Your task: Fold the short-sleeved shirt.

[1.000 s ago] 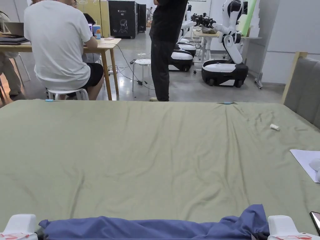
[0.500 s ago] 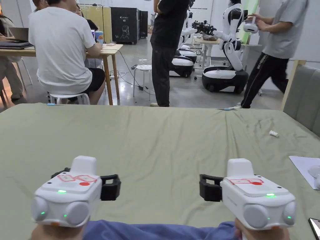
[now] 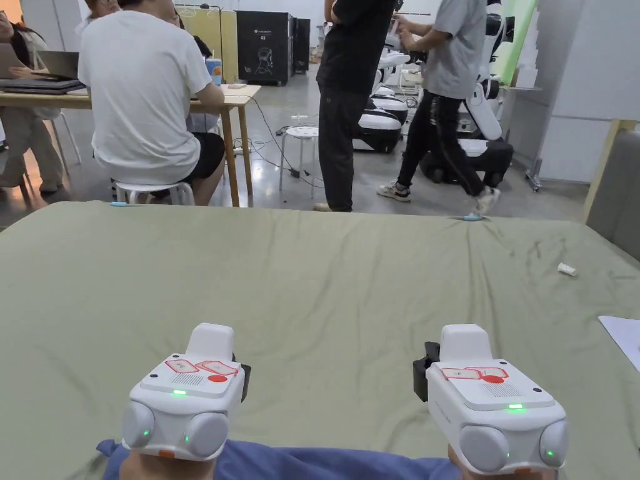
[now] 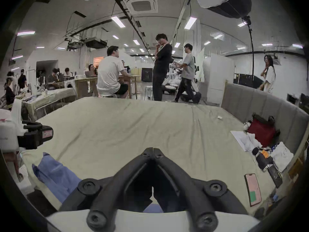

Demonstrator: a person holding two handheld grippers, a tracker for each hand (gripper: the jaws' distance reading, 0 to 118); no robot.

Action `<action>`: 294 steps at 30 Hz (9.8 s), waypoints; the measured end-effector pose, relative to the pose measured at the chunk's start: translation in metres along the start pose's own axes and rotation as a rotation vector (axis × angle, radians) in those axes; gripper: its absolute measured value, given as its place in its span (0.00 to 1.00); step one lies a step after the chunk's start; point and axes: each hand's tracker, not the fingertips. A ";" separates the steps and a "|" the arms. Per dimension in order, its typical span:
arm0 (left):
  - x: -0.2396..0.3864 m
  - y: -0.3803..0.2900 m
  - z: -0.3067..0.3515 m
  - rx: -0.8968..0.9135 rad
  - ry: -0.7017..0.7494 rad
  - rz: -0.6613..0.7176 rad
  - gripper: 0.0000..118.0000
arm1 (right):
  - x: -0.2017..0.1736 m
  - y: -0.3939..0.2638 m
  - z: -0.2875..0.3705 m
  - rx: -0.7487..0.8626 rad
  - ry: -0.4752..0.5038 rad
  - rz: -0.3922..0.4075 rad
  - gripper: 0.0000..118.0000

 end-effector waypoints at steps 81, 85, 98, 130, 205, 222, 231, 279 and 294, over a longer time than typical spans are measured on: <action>-0.002 -0.060 0.001 -0.359 -0.300 0.175 0.00 | 0.002 -0.045 -0.004 -0.102 0.150 -0.001 0.00; 0.027 -0.072 -0.008 -0.401 -0.412 0.182 0.00 | 0.003 -0.052 -0.007 -0.124 0.147 0.000 0.00; 0.060 -0.065 0.013 -0.321 -0.489 0.194 0.00 | 0.013 -0.054 -0.006 -0.138 0.117 -0.004 0.00; -0.081 -0.148 -0.034 -0.369 -0.460 1.188 0.19 | 0.000 -0.058 -0.017 -0.174 0.102 0.025 0.00; -0.002 -0.077 0.032 -0.201 -0.339 0.358 0.00 | -0.010 -0.081 -0.024 -0.308 0.454 -0.312 0.00; 0.004 -0.160 -0.056 -0.445 -0.937 1.149 0.86 | 0.011 -0.111 -0.046 -0.465 0.295 -0.274 0.00; 0.031 -0.118 -0.038 -0.435 -0.692 0.881 0.21 | 0.010 -0.105 -0.041 -0.440 0.292 -0.242 0.00; -0.440 -0.072 0.087 -0.044 0.355 0.377 0.27 | -0.246 -0.011 -0.088 -0.331 0.457 0.087 0.00; -0.272 -0.041 0.077 0.061 0.295 0.197 0.00 | -0.243 0.045 -0.058 -0.078 0.398 0.096 0.00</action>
